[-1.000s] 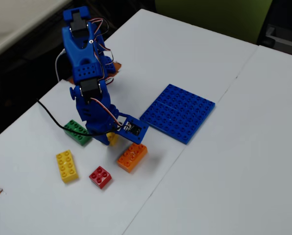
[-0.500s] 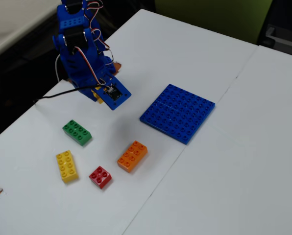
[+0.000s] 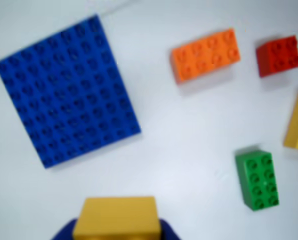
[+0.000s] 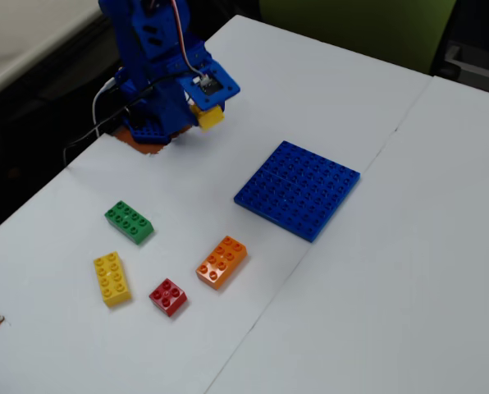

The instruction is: Pick up the 2x2 yellow block and go up the 8x8 blue block.

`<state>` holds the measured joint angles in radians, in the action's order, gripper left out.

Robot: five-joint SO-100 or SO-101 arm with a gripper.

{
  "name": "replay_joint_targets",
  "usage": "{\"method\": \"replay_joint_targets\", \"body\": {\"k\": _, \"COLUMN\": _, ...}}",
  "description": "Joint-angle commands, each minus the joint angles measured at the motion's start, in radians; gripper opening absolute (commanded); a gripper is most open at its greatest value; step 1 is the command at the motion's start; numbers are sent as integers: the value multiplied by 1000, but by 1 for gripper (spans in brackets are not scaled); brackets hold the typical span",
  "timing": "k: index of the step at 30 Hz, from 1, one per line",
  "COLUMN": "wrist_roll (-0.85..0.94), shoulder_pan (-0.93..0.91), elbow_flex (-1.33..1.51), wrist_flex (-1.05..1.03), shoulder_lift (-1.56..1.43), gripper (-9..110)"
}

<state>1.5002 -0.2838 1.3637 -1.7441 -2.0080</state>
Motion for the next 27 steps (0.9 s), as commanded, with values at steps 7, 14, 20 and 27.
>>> {"method": "replay_joint_targets", "body": {"k": 7, "wrist_roll": -77, "shoulder_pan": 146, "elbow_flex": -555, "wrist_flex": 3, "shoulder_lift": 123, "gripper": 2}}
{"method": "replay_joint_targets", "body": {"k": 14, "wrist_roll": -146, "shoulder_pan": 201, "elbow_flex": -672, "wrist_flex": 295, "shoulder_lift": 304, "gripper": 1}}
{"method": "replay_joint_targets", "body": {"k": 20, "wrist_roll": -80, "shoulder_pan": 221, "elbow_flex": -733, "wrist_flex": 304, "shoulder_lift": 474, "gripper": 1}}
{"method": "replay_joint_targets", "body": {"k": 27, "wrist_roll": 71, "shoulder_pan": 259, "elbow_flex": -736, "wrist_flex": 173, "shoulder_lift": 640, "gripper": 1}}
